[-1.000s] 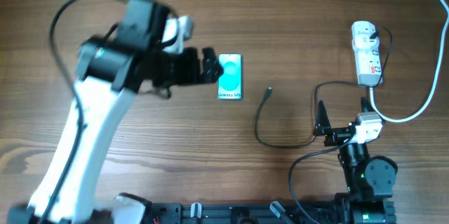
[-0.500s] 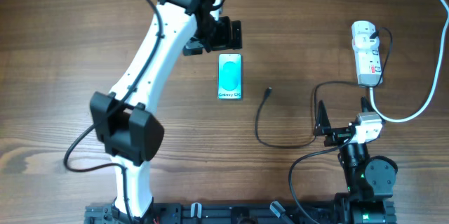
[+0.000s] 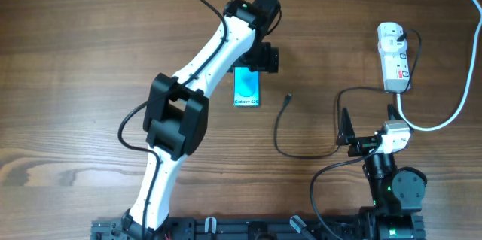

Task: Plug charger to phone and switch on socket
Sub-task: 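Reach the left gripper over the phone and grasp it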

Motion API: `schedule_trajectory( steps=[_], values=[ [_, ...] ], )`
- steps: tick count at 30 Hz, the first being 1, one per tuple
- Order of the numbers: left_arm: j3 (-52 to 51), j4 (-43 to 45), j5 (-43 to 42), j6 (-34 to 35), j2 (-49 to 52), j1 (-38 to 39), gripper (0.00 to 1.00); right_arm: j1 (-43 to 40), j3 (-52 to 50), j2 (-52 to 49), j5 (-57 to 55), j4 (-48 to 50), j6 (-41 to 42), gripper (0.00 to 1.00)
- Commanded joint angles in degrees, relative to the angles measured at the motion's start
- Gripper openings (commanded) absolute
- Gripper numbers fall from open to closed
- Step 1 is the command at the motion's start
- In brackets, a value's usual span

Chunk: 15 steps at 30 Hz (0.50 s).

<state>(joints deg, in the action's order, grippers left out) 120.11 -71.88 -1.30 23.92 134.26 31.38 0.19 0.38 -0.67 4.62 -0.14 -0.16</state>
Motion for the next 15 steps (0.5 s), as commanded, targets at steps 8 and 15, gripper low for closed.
schedule_trajectory(
  steps=[8,15],
  values=[
    [-0.9,1.9,1.6,5.1,1.8,-0.7,1.00,-0.4,0.0,0.4,-0.8,0.1,-0.5,1.00],
    [-2.9,3.5,2.5,4.4,2.0,-1.1,1.00,-0.4,0.0,0.4,-0.8,0.1,-0.5,1.00]
  ],
)
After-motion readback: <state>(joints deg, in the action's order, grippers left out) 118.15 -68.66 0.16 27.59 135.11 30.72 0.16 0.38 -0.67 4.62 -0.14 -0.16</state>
